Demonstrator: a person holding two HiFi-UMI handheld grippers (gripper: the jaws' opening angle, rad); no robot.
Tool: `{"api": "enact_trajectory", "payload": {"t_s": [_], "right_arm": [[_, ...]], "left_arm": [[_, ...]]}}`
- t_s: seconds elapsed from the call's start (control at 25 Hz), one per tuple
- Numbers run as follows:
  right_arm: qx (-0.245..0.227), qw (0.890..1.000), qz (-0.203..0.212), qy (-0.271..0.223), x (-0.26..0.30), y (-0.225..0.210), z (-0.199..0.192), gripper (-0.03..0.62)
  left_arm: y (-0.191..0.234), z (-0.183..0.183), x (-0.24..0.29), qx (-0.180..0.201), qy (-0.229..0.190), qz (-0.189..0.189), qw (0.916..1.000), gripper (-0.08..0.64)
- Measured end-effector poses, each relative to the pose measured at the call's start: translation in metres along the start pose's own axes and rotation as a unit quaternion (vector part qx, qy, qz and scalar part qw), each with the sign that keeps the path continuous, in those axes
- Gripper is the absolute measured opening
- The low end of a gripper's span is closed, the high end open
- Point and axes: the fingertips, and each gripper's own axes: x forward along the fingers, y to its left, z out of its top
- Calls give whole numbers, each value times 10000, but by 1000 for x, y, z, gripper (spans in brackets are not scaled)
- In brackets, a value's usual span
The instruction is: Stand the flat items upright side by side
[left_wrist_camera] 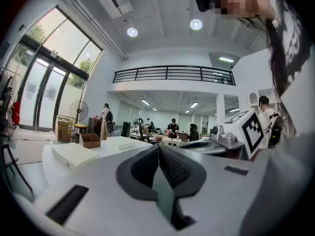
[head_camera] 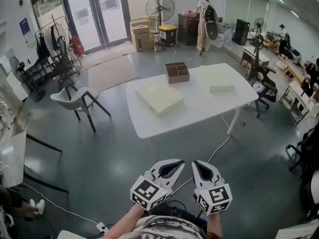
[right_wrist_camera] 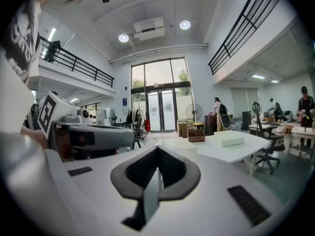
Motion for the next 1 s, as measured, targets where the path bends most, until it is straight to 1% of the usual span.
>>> {"api": "enact_trajectory", "payload": {"t_s": [0.24,0.44,0.6,0.8,1.0], "right_arm": [[-103,9999,-89,-105,-6,-12,-5,0],[62,9999,-111,-62,-5,-20,-16,0],[84,9999,-110,-22,2,-34,-20,2],[166,9991,-393,-5,14,-78,-21,2],[278,9959,-860,71,42,-153,-17,2]], "left_arm": [[-7,-6,13,1,114,-31,9999,14],[-5,-16,25,-70,302,-36,9995,14],[6,-16,45,-96,353,-104,9993,14],[23,-15,91,-133,383,-297,9987,14],[54,-8,165,-185,312,-669,9971,14]]}}
